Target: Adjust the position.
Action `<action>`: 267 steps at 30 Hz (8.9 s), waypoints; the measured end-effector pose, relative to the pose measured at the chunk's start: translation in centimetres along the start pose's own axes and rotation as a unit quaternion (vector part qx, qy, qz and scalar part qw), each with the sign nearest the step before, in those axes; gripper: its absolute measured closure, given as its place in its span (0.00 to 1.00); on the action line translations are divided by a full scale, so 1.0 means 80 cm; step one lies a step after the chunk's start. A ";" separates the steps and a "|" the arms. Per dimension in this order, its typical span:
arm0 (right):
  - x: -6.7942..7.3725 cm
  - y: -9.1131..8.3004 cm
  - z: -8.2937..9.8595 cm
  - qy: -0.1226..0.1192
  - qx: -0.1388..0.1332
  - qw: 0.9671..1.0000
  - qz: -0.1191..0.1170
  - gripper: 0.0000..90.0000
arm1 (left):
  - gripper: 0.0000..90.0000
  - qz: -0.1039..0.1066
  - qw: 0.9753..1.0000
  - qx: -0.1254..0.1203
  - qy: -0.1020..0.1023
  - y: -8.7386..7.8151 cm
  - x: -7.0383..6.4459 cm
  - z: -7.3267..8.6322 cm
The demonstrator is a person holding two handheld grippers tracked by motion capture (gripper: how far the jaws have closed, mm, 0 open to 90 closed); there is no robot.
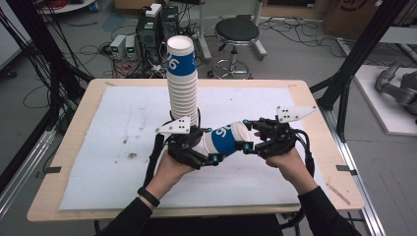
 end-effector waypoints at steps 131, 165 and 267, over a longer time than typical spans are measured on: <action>-0.004 0.009 0.009 -0.021 0.067 0.998 -0.008 0.33 | 0.19 0.025 0.999 -0.012 -0.042 -0.018 0.004 -0.021; -0.002 0.041 0.020 -0.013 0.170 0.985 0.015 0.24 | 0.26 -0.007 0.996 0.083 0.025 -0.017 -0.003 -0.030; -0.003 0.069 0.041 -0.016 0.085 0.996 -0.010 0.32 | 0.21 0.015 1.000 -0.002 -0.028 -0.012 -0.012 -0.035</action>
Point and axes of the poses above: each handheld gripper's, and its own axes: y roughly forward along the jaws, z roughly out of its underside, x roughly to its left, the point moved 1 cm from there along y, roughly forward along the jaws, and after that the axes turned 8 degrees about -z, right-handed, at the moved point
